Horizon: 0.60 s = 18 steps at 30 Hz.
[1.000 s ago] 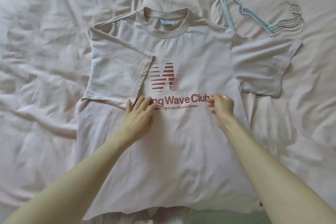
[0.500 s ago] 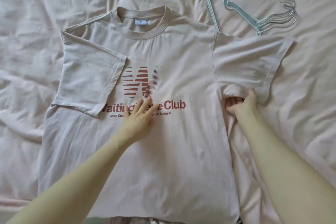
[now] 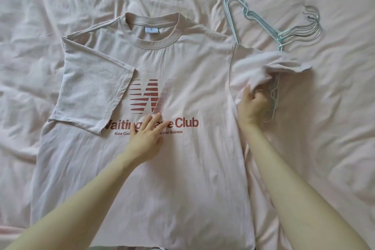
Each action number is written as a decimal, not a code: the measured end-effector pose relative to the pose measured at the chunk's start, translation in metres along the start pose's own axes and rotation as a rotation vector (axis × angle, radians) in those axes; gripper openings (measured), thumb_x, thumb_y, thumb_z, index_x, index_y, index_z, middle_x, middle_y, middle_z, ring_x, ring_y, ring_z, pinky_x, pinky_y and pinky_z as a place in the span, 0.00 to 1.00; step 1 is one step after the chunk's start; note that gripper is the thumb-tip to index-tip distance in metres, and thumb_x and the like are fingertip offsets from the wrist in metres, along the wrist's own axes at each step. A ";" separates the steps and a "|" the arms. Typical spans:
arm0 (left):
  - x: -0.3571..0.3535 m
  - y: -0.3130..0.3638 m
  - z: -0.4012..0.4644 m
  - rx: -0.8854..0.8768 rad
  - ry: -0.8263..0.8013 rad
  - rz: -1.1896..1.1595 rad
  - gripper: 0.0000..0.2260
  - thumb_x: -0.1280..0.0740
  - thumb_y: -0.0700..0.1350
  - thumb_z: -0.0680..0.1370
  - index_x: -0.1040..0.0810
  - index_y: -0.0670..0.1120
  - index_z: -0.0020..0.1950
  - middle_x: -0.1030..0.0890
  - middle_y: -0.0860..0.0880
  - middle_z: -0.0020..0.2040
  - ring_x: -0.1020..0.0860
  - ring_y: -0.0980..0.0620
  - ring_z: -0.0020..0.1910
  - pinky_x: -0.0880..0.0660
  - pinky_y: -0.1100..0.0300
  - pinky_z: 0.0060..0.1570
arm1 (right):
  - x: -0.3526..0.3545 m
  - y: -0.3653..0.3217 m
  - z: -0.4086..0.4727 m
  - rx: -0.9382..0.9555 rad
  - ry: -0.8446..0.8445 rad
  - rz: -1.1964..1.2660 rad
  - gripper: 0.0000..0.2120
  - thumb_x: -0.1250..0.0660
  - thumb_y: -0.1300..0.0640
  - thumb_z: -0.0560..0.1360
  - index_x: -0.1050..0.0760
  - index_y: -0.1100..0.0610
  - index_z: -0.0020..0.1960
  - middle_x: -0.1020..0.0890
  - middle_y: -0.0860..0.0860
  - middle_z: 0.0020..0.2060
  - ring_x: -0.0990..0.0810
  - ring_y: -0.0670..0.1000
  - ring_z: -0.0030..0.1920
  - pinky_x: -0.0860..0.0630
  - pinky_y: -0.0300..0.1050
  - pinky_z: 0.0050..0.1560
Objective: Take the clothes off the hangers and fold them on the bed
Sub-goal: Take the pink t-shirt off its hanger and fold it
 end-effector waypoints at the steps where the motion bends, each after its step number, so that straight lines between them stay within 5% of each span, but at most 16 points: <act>1: 0.000 0.000 0.000 0.004 -0.004 -0.003 0.24 0.45 0.45 0.81 0.44 0.56 0.76 0.52 0.54 0.77 0.57 0.51 0.76 0.55 0.36 0.70 | -0.011 -0.022 -0.014 0.175 -0.062 -0.065 0.17 0.39 0.55 0.79 0.20 0.69 0.48 0.18 0.65 0.46 0.20 0.63 0.48 0.34 0.43 0.40; 4: -0.001 0.000 -0.002 0.011 -0.013 -0.015 0.24 0.45 0.45 0.81 0.45 0.56 0.76 0.52 0.54 0.78 0.57 0.51 0.77 0.57 0.36 0.71 | -0.065 -0.044 -0.069 0.622 -0.445 -0.267 0.16 0.41 0.57 0.76 0.21 0.60 0.59 0.22 0.61 0.60 0.24 0.61 0.61 0.26 0.50 0.57; 9: 0.000 -0.003 -0.001 0.025 0.023 -0.045 0.23 0.43 0.44 0.80 0.41 0.57 0.74 0.49 0.55 0.77 0.54 0.51 0.77 0.54 0.38 0.71 | -0.108 -0.005 -0.119 0.771 -0.814 -0.582 0.31 0.57 0.44 0.75 0.26 0.55 0.66 0.30 0.57 0.69 0.34 0.57 0.71 0.43 0.59 0.70; 14: 0.025 -0.002 0.005 0.065 0.246 -0.085 0.15 0.41 0.45 0.79 0.26 0.54 0.64 0.30 0.54 0.68 0.35 0.50 0.68 0.44 0.46 0.63 | -0.089 -0.021 -0.089 0.813 -0.537 -0.463 0.19 0.43 0.52 0.73 0.18 0.60 0.52 0.18 0.60 0.52 0.18 0.59 0.52 0.24 0.52 0.53; 18: 0.045 -0.003 0.029 0.200 0.311 -0.256 0.14 0.43 0.50 0.80 0.26 0.51 0.63 0.25 0.50 0.60 0.30 0.50 0.62 0.44 0.49 0.62 | -0.082 -0.026 -0.047 0.711 -0.429 -0.402 0.20 0.44 0.54 0.72 0.20 0.64 0.54 0.21 0.63 0.55 0.21 0.63 0.55 0.28 0.52 0.57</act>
Point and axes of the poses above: each hand's wrist, its own z-axis towards the middle knuckle, its own x-axis out of the back of the hand, y = z × x, the point moved 10 cm from there along z, towards the middle knuckle
